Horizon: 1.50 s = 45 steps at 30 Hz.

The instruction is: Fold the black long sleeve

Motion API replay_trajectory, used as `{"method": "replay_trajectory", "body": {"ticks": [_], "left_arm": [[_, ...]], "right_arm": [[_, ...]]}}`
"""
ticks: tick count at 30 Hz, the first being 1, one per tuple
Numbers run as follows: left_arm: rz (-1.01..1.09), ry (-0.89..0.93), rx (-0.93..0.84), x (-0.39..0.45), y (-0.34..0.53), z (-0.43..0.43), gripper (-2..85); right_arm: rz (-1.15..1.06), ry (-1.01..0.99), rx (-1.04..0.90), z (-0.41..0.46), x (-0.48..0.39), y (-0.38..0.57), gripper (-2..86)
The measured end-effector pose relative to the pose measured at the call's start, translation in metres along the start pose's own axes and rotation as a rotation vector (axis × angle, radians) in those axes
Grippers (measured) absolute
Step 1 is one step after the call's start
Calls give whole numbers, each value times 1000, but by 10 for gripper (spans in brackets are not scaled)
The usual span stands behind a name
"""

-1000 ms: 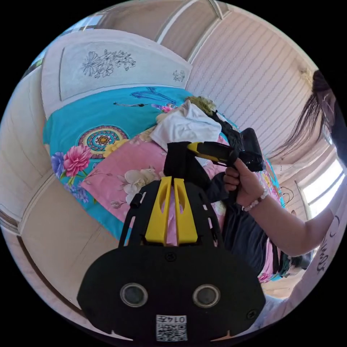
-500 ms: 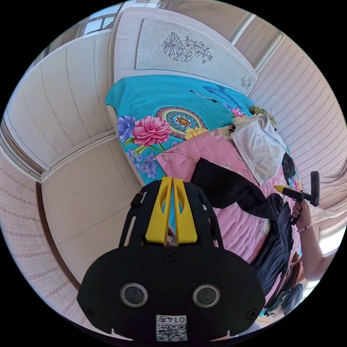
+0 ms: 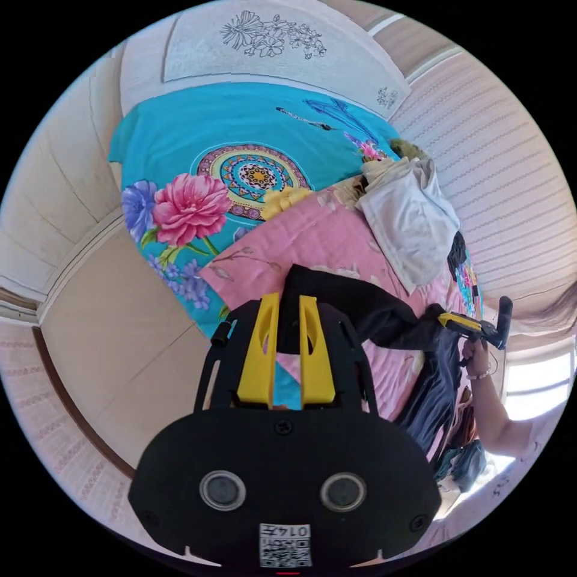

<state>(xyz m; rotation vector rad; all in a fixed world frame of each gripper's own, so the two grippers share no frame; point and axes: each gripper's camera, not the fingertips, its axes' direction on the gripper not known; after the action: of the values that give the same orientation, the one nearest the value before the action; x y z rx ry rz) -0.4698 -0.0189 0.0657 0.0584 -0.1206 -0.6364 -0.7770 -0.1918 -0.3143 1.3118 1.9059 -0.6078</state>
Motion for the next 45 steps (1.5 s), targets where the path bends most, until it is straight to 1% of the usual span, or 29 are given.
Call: {"method": "replay_trajectory", "body": {"ticks": [3, 4, 5, 7, 8, 10, 13, 18, 22, 25, 29, 33, 36, 38, 40, 43, 45], "left_arm": [[-53, 79, 8, -7, 11, -9, 76], [-64, 137, 5, -6, 12, -5, 83], [-51, 144, -20, -3, 9, 5, 83], [-14, 98, -108, 5, 3, 29, 66], [-2, 48, -152, 9, 0, 40, 40], [22, 28, -142, 11, -4, 38, 1], [12, 67, -109, 8, -2, 14, -8], [-22, 134, -139, 16, 9, -50, -9], [-81, 138, -141, 10, -3, -64, -8], [-152, 59, -95, -13, -38, -37, 1], [-107, -83, -119, -13, -65, 7, 34], [-59, -55, -121, 6, -44, 20, 49], [-68, -8, -144, 12, -21, 48, 71], [-78, 22, -184, 15, -19, 73, 85], [-73, 3, -209, 22, -21, 96, 86], [-26, -40, -221, 37, -21, 109, 57], [9, -54, -196, 47, -15, 105, 4]], "right_arm": [[28, -6, 53, -16, 3, 12, 2], [44, -10, 67, -19, 5, 16, 2], [53, -12, 70, -20, 6, 18, 1], [80, -22, 83, -22, 11, 24, 1], [84, -25, 86, -22, 11, 26, 1], [85, -25, 98, -26, 12, 33, 1], [52, -10, 129, -37, 9, 46, 1], [26, -41, 203, -64, 10, 73, 0], [21, -47, 224, -81, 17, 84, 1], [65, -7, 203, -72, 30, 80, 1], [159, 0, 123, -44, 51, 75, 4], [180, -12, 69, -33, 59, 87, 13], [176, -15, 104, -45, 58, 106, 28], [196, 14, 139, -58, 61, 123, 44], [280, 113, 154, -74, 76, 150, 57], [407, 224, 108, -78, 103, 181, 69], [428, 198, 68, -68, 117, 194, 60]]}}
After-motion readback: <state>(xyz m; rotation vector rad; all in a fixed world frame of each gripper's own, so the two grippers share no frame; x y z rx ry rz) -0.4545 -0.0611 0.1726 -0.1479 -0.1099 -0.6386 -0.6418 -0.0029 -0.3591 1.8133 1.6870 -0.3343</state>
